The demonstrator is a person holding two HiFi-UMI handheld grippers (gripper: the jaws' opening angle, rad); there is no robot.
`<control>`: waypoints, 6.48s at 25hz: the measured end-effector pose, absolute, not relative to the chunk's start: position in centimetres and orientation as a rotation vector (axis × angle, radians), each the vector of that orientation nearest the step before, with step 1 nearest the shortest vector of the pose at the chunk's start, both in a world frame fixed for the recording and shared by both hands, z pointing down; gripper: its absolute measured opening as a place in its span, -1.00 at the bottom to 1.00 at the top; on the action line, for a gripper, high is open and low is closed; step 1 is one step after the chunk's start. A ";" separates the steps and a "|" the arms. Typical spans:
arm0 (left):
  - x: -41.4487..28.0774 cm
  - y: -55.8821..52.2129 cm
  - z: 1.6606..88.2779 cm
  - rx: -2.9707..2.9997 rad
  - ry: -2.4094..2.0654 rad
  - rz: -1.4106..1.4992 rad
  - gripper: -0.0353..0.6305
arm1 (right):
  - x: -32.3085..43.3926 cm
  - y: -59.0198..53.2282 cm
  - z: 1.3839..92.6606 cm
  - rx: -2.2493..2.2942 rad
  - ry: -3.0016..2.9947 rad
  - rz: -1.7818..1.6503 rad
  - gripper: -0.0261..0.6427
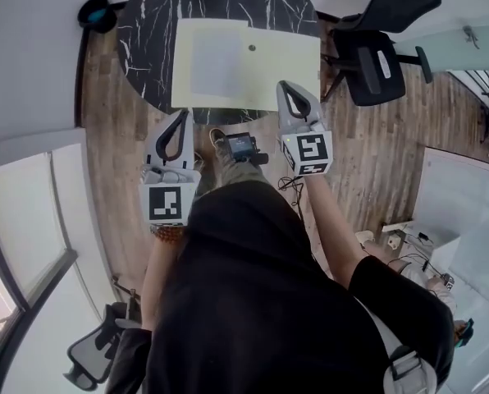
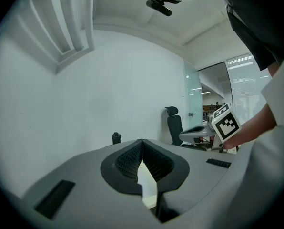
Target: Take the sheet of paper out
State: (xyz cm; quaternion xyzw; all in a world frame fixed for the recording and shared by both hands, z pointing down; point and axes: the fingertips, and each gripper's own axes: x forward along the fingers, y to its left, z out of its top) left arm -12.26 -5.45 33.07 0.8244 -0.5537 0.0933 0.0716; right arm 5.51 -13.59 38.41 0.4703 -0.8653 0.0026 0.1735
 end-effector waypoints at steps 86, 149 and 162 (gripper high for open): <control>-7.6 -14.3 44.3 2.316 -1.536 0.471 -0.90 | -3.1 -23.8 70.2 0.114 -2.134 -0.155 -0.68; -7.8 -14.8 43.3 2.301 -1.595 0.470 -0.90 | -3.6 -22.8 73.1 0.186 -2.043 0.002 -0.90; -6.8 -14.4 42.7 2.340 -1.572 0.482 -0.90 | -1.9 -21.7 72.2 0.329 -2.089 0.061 -0.91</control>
